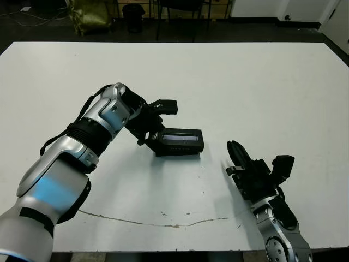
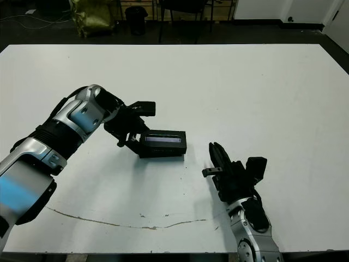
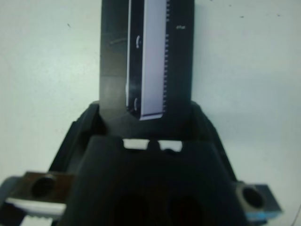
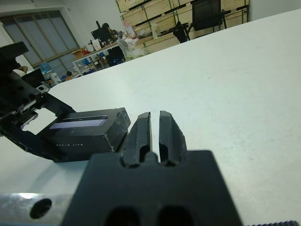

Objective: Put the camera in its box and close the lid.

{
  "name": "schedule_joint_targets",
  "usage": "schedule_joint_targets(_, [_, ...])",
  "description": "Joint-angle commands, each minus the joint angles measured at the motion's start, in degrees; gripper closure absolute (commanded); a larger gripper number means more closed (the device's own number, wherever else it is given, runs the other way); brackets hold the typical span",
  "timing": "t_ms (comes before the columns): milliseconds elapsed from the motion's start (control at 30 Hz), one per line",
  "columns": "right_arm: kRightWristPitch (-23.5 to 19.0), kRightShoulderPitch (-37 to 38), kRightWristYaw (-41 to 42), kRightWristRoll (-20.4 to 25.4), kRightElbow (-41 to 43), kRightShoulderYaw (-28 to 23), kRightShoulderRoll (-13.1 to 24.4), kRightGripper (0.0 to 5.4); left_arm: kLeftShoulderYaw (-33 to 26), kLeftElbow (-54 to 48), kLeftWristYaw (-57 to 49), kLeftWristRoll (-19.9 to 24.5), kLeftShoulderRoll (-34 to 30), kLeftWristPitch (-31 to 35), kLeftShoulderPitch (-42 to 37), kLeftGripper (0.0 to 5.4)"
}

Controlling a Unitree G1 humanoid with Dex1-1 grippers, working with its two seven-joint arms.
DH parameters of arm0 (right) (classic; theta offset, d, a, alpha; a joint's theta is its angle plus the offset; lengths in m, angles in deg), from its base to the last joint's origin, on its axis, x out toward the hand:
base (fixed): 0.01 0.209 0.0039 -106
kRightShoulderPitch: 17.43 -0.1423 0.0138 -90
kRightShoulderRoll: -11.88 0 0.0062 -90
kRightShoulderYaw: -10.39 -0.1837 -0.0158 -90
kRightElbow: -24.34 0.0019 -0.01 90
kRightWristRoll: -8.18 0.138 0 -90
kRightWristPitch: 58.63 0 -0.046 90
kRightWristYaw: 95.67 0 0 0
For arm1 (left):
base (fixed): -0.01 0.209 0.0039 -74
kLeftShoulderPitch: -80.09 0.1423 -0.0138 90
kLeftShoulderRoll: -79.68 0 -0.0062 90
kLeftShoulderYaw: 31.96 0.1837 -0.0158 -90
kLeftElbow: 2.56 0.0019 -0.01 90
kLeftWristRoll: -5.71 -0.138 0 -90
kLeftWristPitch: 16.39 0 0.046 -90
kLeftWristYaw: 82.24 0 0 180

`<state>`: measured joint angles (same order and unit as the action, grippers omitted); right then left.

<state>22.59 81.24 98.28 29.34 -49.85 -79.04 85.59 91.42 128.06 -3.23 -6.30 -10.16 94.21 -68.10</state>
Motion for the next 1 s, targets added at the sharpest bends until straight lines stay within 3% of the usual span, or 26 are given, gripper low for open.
schedule_joint_targets(33, [-0.45,0.60,0.07,0.20,-0.88,-0.21,0.16,5.40,0.96,0.85,-0.26,-2.14,-1.58,0.70,0.79,2.81])
schedule_joint_targets(1000, [-0.78,0.75,0.05,0.12,-0.33,-0.06,0.03,5.40,4.01,-1.03,1.57,-4.25,-4.34,1.58,1.03,2.83])
